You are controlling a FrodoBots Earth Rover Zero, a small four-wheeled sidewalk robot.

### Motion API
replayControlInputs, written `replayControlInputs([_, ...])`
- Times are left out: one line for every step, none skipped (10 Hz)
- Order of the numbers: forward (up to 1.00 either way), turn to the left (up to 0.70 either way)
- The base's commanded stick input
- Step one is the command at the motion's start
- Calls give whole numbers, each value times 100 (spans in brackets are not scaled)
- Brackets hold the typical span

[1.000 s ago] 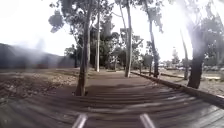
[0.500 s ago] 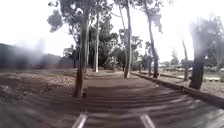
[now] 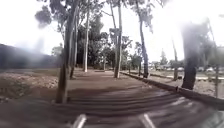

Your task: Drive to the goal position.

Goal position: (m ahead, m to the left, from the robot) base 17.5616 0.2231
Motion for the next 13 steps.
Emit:
replayControlInputs([70,0])
replayControlInputs([70,0])
replayControlInputs([70,0])
replayControlInputs([70,0])
replayControlInputs([70,0])
replayControlInputs([70,15])
replayControlInputs([70,29])
replayControlInputs([70,0])
replayControlInputs([70,0])
replayControlInputs([70,23])
replayControlInputs([70,29])
replayControlInputs([70,34])
replayControlInputs([70,31])
